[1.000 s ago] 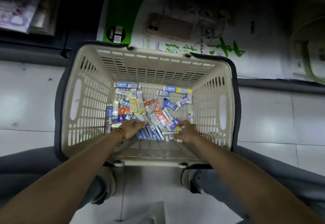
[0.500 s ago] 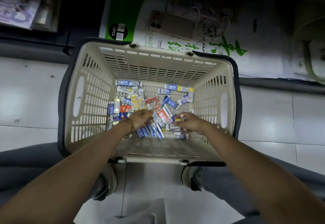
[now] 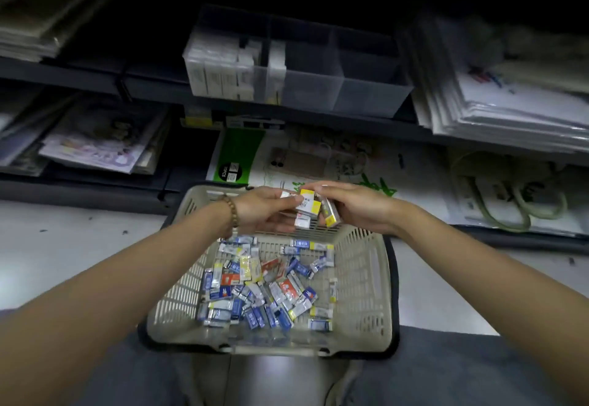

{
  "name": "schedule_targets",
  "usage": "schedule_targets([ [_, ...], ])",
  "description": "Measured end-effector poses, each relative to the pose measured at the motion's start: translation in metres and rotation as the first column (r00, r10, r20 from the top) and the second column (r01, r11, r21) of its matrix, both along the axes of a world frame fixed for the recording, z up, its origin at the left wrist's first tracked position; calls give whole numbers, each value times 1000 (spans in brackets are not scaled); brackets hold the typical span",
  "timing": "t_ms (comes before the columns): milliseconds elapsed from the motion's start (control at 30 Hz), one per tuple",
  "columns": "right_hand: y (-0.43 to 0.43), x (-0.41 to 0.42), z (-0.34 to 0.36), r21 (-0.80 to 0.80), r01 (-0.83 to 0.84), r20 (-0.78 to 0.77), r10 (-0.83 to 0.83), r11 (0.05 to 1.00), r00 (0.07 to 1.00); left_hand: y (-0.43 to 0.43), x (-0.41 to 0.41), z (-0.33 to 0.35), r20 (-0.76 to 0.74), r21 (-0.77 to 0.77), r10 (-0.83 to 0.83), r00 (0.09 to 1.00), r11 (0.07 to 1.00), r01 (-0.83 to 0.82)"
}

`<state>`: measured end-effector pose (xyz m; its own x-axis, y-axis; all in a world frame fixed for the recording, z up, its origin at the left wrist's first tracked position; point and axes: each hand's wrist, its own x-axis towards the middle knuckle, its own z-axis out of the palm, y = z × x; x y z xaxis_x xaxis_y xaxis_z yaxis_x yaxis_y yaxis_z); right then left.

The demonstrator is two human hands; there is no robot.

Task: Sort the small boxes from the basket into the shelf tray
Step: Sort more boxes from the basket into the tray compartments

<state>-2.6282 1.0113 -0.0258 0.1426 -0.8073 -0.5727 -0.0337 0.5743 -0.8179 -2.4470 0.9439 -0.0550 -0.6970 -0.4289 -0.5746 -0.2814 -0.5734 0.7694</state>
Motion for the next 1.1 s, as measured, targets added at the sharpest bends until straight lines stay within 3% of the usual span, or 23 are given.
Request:
schedule_targets([
  [200,23,-3,52,-80,136,148,-124,987,981,7,27,52,-105,-24,177,978,983,-181],
  [300,31,6,48,-122,221,103,-209,968,972,11,31,57,-182,28,310,933,950,-310],
  [467,22,21,61,-236,433,49,-434,870,900,8,23,62,-221,-12,442,870,890,-455],
  [600,18,22,64,-378,313,-171,-398,871,901,3,25,60,-124,-146,400,908,898,-415],
  [700,17,27,62,-400,259,-157,-344,879,926,3,24,59,-77,-198,321,944,923,-330],
  [867,17,31,60,-412,167,-204,-270,896,941,4,24,60,-140,-10,299,944,953,-304],
  [1000,18,31,57,-423,83,-248,-203,902,947,6,25,63,-130,-170,265,956,943,-284],
  [1100,20,33,53,-374,84,-195,-167,924,966,8,24,63,-153,-204,263,952,935,-291],
])
